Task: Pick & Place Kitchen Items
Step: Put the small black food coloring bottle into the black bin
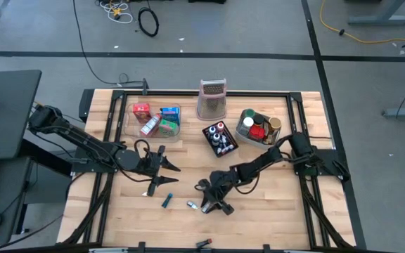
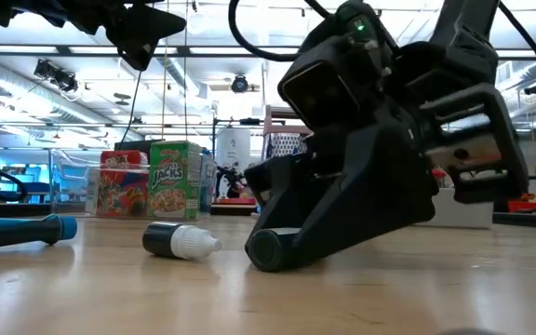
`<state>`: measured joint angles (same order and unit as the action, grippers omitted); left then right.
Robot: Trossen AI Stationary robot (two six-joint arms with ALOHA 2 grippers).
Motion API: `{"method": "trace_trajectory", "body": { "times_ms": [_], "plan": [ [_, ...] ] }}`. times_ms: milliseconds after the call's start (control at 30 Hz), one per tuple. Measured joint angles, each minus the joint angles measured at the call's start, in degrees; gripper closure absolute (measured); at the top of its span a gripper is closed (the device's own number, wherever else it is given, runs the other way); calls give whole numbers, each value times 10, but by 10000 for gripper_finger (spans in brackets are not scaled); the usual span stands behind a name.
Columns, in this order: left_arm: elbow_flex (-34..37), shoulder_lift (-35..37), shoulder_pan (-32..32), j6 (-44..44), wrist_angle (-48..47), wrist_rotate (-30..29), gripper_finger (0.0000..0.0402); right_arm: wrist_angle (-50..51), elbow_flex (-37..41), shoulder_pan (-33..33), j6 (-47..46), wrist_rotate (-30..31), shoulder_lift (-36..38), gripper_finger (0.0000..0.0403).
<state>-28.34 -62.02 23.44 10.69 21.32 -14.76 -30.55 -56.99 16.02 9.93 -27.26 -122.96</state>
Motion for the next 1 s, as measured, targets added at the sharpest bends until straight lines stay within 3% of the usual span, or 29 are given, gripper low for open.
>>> {"method": "trace_trajectory", "body": {
  "times_ms": [200, 533, 733, 867, 1000],
  "plan": [
    [0, 0, 0, 0, 0, 0, 219, -2, 1, 2, 46, 23, 0, 246],
    [0, 0, 0, 0, 0, 0, 219, 5, 1, 2, 43, 42, 2, 323],
    [0, 0, 0, 0, 0, 0, 219, 63, 2, 1, 13, 50, 36, 303],
    [0, 0, 0, 0, 0, 0, 219, 158, 3, -3, 24, 111, 96, 295],
    [0, 0, 0, 0, 0, 0, 219, 309, 3, -9, 41, 220, 171, 313]
  ]
}}
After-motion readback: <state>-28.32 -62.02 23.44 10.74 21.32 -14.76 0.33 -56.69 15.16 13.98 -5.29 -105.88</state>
